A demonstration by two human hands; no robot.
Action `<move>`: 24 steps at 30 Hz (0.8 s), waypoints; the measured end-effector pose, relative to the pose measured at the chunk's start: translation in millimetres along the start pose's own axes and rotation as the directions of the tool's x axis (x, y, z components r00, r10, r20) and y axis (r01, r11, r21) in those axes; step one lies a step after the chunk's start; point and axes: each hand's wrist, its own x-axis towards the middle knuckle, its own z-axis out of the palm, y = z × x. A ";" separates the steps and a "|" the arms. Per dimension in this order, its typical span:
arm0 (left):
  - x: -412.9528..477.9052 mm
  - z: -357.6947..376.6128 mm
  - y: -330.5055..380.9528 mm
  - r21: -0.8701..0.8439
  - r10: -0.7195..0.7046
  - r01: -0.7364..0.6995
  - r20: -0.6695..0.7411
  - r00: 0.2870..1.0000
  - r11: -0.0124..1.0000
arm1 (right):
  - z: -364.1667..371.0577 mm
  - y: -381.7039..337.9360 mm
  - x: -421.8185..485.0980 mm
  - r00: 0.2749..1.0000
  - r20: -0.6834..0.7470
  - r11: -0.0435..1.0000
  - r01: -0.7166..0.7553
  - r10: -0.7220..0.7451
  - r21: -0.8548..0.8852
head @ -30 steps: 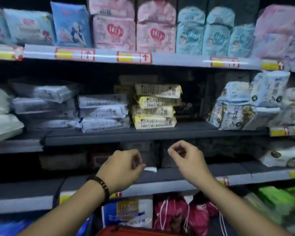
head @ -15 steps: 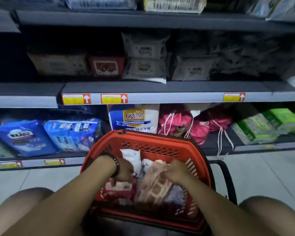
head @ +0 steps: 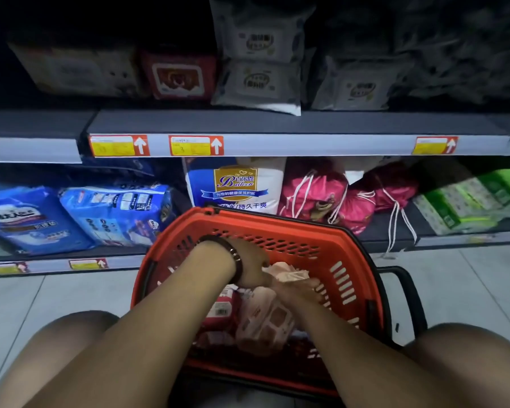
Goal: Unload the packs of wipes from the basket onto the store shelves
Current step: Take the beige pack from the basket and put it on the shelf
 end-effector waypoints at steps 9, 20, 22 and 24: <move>23.8 -4.1 5.9 0.110 -0.010 0.011 -0.006 1.000 0.994 | 0.8 -2.6 6.1 0.984 -0.104 0.987 0.132 -0.142 -0.095; -25.8 14.3 -24.2 -0.092 -0.154 0.151 -0.029 0.988 0.984 | -61.6 -20.6 -68.7 0.857 -0.189 0.855 0.504 -0.479 0.120; -38.6 19.5 -33.4 -0.265 -0.154 0.131 -0.071 0.985 0.955 | -81.1 -27.1 -82.5 0.858 -0.208 0.783 0.514 -0.470 0.350; -49.1 27.5 -43.3 -0.514 -0.185 0.081 -0.155 0.970 0.854 | -97.0 -33.5 -93.6 0.872 -0.165 0.659 0.461 -0.462 0.594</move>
